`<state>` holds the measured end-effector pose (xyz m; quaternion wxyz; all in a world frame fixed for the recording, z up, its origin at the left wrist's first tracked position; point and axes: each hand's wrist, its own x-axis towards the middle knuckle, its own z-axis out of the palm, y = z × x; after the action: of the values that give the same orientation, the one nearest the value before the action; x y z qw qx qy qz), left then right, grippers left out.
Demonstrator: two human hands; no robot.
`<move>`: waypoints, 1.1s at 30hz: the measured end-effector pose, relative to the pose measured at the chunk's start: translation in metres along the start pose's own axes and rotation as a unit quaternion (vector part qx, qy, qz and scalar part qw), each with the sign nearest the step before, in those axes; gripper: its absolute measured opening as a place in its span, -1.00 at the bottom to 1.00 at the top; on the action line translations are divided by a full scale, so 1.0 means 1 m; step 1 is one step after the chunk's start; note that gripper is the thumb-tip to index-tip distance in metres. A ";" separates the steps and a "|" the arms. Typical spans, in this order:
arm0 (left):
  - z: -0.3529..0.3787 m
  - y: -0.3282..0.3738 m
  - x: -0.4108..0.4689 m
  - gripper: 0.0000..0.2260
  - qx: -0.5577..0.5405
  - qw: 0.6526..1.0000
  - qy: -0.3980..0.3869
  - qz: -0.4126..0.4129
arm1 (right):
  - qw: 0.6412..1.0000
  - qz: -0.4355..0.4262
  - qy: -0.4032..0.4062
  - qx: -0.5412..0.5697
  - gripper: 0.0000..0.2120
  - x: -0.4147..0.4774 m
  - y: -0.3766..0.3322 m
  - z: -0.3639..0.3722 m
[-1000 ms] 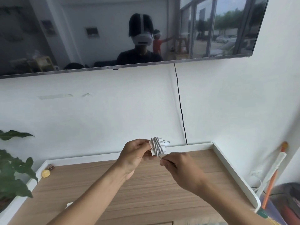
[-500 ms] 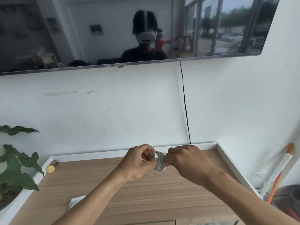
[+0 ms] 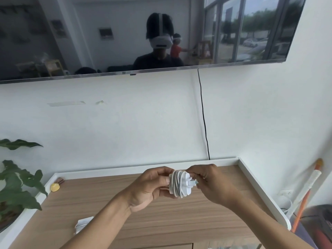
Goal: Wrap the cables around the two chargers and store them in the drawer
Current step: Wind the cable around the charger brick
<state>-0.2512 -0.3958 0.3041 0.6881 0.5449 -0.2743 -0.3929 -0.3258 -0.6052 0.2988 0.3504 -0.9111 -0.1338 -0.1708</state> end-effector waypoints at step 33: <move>0.062 -0.028 0.033 -0.61 -0.253 0.955 0.142 0.060 | 0.969 0.127 0.186 0.099 -0.86 -0.036 -0.001 0.005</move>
<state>-0.2899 -0.4596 0.2914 0.8579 0.3854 -0.0975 -0.3256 -0.3578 -0.6058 0.2814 0.4763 -0.8336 0.0342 -0.2776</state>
